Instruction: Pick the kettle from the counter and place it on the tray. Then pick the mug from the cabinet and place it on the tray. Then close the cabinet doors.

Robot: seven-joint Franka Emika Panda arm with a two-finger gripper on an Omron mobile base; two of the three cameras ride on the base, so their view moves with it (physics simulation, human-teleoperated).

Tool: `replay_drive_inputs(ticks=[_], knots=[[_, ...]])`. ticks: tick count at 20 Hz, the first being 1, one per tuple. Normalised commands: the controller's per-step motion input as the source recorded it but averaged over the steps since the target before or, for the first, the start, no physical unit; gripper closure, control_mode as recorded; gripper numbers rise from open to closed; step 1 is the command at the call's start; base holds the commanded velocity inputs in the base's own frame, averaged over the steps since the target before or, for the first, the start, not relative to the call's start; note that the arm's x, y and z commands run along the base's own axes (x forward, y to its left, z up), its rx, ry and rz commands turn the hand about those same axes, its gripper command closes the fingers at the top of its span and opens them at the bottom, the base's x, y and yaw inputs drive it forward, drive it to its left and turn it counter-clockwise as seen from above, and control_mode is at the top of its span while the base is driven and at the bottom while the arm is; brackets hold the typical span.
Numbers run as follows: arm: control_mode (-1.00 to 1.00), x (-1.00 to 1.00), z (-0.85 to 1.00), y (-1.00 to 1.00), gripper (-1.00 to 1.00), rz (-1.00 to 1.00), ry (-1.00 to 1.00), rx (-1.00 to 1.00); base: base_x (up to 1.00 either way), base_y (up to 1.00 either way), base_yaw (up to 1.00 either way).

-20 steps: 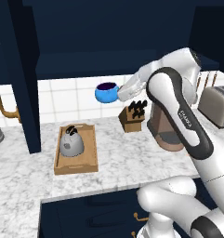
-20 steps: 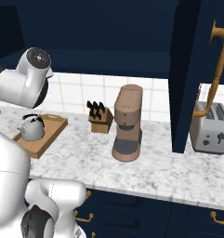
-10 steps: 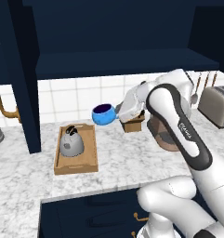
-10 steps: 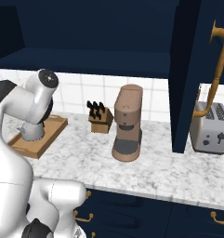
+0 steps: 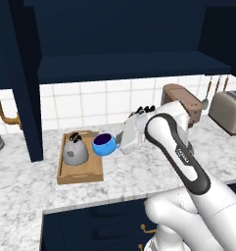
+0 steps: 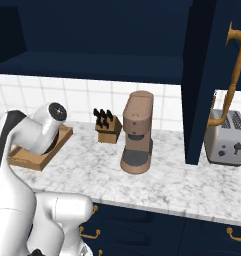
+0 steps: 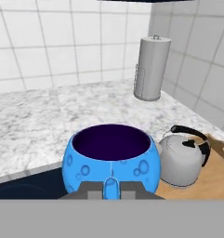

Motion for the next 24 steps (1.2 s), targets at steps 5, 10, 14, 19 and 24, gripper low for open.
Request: replay_drive_inputs(ticks=[5,10,14,19,24], knots=[[-1.00,0.15,-0.68,0.17,1.00,0.04,0.00,0.00,0.00,0.00,0.00],[-1.00,0.40,-0.58,0.11,1.00,0.03,0.00,0.00,0.00,0.00,0.00],[-1.00,0.54,-0.48,0.10,1.00,0.01,0.00,0.00,0.00,0.00,0.00],[-1.00,0.53,-0.45,0.11,1.00,0.01,0.00,0.00,0.00,0.00,0.00],[-1.00,0.52,-0.39,0.15,1.00,0.01,0.00,0.00,0.00,0.00,0.00]])
